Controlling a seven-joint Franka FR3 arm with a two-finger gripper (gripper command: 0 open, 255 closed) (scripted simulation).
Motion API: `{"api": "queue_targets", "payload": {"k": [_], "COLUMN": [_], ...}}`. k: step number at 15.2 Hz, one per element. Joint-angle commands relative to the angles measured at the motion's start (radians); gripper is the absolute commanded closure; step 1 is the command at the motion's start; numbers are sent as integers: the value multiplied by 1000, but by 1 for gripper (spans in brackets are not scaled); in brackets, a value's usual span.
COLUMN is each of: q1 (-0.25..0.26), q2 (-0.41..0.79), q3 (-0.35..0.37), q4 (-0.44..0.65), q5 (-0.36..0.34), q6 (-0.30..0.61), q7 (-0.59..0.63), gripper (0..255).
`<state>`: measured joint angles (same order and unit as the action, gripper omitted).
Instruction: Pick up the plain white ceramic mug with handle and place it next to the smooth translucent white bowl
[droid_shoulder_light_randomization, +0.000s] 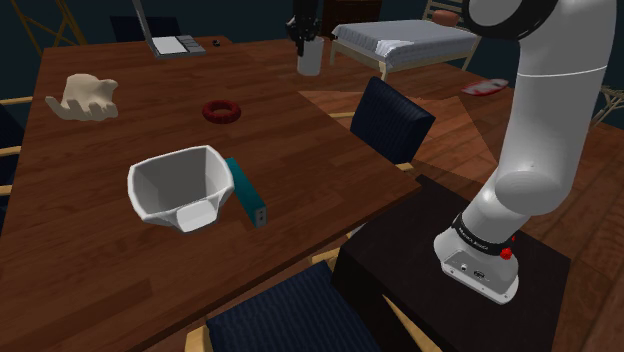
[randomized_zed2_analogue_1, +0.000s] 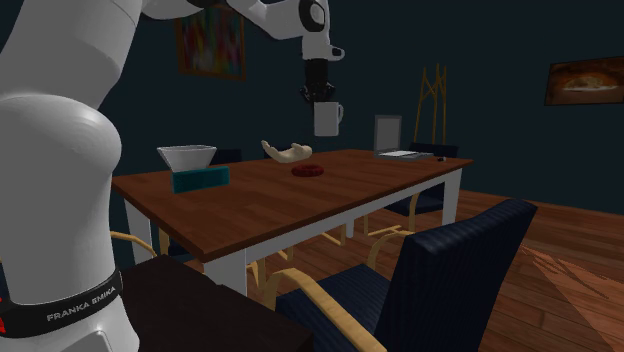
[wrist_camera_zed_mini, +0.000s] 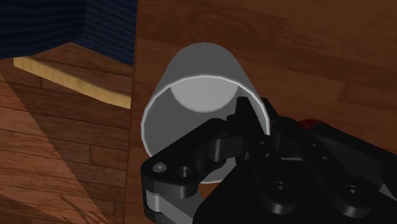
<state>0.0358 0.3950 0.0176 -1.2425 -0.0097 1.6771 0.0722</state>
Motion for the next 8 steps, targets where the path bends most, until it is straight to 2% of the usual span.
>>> {"api": "queue_targets", "payload": {"k": [1,2,8], "q1": [0,0,68], "q2": [6,9,-172], "q3": [0,0,34], "q4": [35,50,-212], "q5": [0,0,-9], "q6": [-30,-42,39], "q7": [-1,-1,103], "gripper": [255,255,255]}}
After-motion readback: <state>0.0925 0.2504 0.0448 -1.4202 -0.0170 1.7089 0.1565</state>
